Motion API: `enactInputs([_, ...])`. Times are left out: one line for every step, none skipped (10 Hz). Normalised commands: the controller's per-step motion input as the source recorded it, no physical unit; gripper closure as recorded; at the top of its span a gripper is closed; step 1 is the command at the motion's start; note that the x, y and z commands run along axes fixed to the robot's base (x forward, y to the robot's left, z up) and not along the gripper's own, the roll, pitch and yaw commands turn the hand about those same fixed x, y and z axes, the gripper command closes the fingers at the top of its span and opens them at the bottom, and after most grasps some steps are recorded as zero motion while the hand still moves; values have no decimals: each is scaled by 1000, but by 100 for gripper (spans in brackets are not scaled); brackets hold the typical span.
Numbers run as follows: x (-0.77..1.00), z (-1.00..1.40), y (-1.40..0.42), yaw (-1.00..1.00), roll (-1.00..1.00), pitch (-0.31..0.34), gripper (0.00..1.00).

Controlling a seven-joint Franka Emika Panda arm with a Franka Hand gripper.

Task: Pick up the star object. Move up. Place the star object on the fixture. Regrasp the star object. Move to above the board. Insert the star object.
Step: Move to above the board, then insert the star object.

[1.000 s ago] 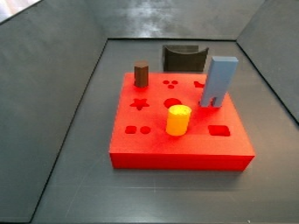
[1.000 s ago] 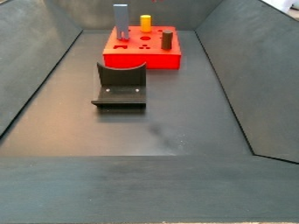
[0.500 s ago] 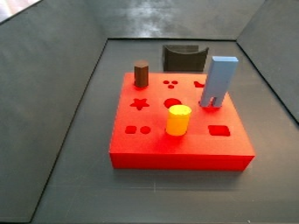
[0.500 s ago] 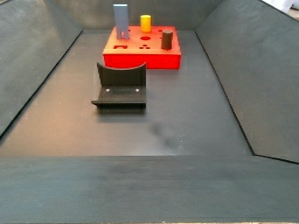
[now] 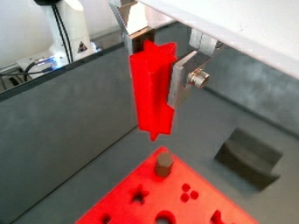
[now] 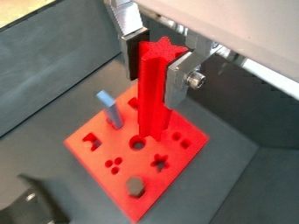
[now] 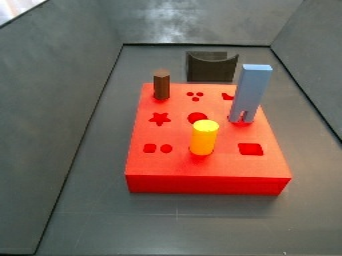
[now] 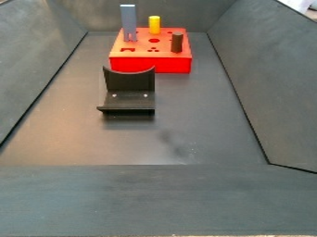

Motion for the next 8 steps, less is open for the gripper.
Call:
enactInputs([-41,2,14,-19,-254,-24,100])
enactInputs([-14,0,0,0,0,-6,100])
enactInputs([-257,-31,-23,-63,0,-57,100])
enactInputs([-111,-614,-9,-51,40,-9,100])
enactInputs([11,-883,-46,-89,94,17,100])
enactInputs([26,-951,-43,-157,74,23,100])
enactInputs([129,-1000,-80,-317,21,0,100])
enactInputs([220,-1000,-91,-517,4,0,100])
